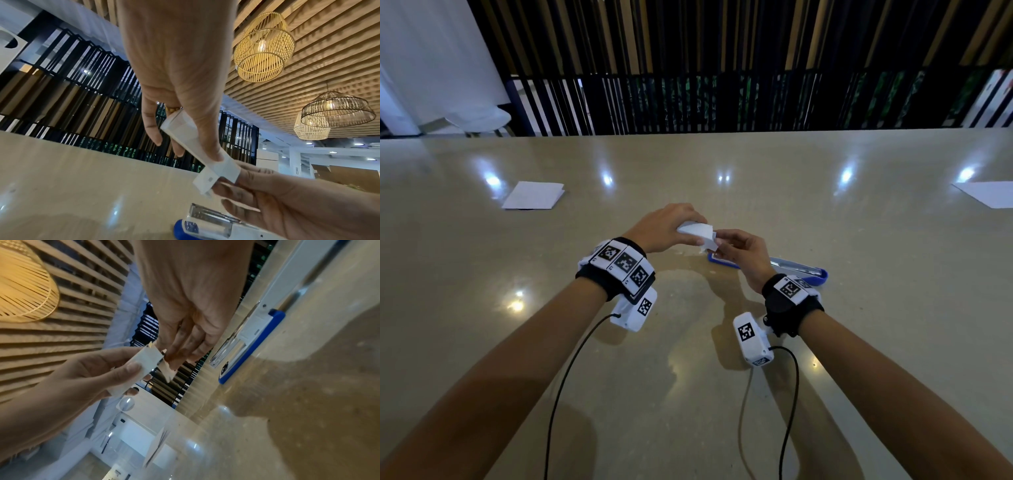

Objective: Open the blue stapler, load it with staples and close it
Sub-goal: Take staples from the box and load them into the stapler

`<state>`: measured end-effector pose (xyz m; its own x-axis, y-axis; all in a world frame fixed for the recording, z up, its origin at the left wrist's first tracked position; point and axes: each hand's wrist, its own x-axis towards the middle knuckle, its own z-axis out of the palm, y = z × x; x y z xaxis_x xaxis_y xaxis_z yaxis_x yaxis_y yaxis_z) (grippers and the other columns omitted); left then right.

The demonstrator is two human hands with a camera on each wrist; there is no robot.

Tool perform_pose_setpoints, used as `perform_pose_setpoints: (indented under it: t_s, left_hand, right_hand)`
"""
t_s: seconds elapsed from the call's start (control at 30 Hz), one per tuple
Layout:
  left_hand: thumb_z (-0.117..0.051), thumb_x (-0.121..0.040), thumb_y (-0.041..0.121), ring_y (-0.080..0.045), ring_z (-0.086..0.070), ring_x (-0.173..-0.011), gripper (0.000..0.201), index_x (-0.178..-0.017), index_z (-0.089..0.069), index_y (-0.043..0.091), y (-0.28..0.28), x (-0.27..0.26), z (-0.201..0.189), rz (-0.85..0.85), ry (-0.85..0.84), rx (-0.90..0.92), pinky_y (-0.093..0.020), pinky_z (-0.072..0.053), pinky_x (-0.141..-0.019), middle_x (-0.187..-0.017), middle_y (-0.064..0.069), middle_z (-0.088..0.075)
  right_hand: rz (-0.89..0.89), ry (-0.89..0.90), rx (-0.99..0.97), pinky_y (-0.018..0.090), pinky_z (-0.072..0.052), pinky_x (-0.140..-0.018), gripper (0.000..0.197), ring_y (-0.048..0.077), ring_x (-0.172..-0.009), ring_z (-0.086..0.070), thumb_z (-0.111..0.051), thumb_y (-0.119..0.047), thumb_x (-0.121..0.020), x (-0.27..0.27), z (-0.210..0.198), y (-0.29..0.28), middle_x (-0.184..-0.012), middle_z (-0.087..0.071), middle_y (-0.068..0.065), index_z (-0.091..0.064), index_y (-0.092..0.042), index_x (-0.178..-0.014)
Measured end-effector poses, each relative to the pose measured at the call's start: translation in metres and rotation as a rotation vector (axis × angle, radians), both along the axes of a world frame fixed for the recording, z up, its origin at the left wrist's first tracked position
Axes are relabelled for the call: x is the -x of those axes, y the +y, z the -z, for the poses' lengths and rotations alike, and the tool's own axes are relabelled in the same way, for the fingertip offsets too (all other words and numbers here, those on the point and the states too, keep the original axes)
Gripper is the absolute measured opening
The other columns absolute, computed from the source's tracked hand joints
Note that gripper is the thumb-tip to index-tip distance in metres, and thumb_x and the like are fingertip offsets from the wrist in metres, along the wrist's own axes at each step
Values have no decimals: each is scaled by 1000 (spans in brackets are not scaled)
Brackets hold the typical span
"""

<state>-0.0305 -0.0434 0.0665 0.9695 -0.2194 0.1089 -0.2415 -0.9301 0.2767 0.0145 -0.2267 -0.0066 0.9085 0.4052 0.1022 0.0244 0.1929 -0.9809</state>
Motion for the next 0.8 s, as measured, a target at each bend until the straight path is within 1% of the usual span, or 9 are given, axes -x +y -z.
perform_pose_setpoints:
  t_s: [0.1, 0.2, 0.33, 0.4, 0.5, 0.57, 0.67, 0.73, 0.8]
  left_hand:
    - [-62, -86, 38, -21, -53, -109, 41, -122, -59, 18, 1, 1, 10, -15, -7, 53, -42, -47, -92, -121, -3, -57]
    - [-60, -88, 37, -21, -53, -109, 40, -122, -57, 17, 0, 2, 16, -32, -36, 71, -37, -45, -89, -121, -2, -56]
    - [-58, -89, 39, -20, -52, -109, 38, -122, -54, 19, 1, 4, 20, -24, -53, 92, -37, -44, -89, -123, -1, -56]
    - [-57, -90, 40, -20, -52, -110, 39, -123, -53, 20, 1, 4, 21, -28, -56, 93, -37, -44, -90, -124, 0, -56]
    - [-56, -90, 40, -20, -53, -110, 41, -125, -52, 19, 0, 5, 22, -24, -58, 109, -32, -42, -88, -125, -1, -57]
    - [-56, -90, 40, -18, -53, -107, 42, -126, -52, 18, -1, 5, 22, -15, -68, 131, -27, -40, -85, -124, -2, -57]
    - [-58, -90, 37, -11, -48, -102, 41, -125, -53, 18, -1, 6, 20, -11, -86, 132, -25, -37, -85, -124, -2, -57]
    - [-61, -88, 36, -15, -50, -107, 41, -125, -55, 20, 0, 6, 17, -22, -100, 110, -30, -42, -89, -123, -1, -58]
    - [-65, -85, 35, -18, -51, -111, 41, -123, -59, 21, -1, 7, 12, -26, -128, 57, -31, -43, -90, -121, -1, -58]
  right_hand:
    - [12, -50, 39, 26, -58, -70, 16, 14, -66, -66, -64, -2, -85, -1, -2, -2, -85, -70, 10, -68, -1, -101]
    - [-3, -41, 23, 45, -53, -83, 17, 28, -80, -62, -63, -6, -86, -1, -5, -2, -91, -68, 15, -67, -1, -102]
    - [17, -72, 27, 53, -51, -85, 12, 29, -81, -61, -68, -6, -82, 2, -8, -1, -88, -68, 15, -69, -10, -93]
    - [25, -78, 23, 49, -53, -79, 12, 27, -73, -62, -68, -5, -82, 2, -9, -1, -84, -68, 15, -69, -14, -90]
    - [37, -105, 25, 33, -55, -66, 15, 20, -64, -62, -65, -2, -83, 2, -10, -2, -76, -71, 8, -70, -16, -87]
    - [50, -114, 29, 27, -55, -63, 20, 19, -62, -61, -62, 2, -85, 1, -8, -2, -69, -72, 1, -71, -15, -85]
    - [55, -102, 36, 25, -56, -63, 20, 14, -60, -64, -60, 4, -85, -2, -5, -1, -67, -73, -2, -70, -13, -86]
    - [45, -82, 36, 28, -56, -67, 15, 13, -61, -65, -60, 3, -86, -3, -3, 0, -73, -71, 5, -70, -9, -87]
    - [20, -43, 21, 25, -56, -69, 12, 10, -61, -67, -59, 2, -86, -1, -2, 2, -79, -68, 11, -68, -6, -88]
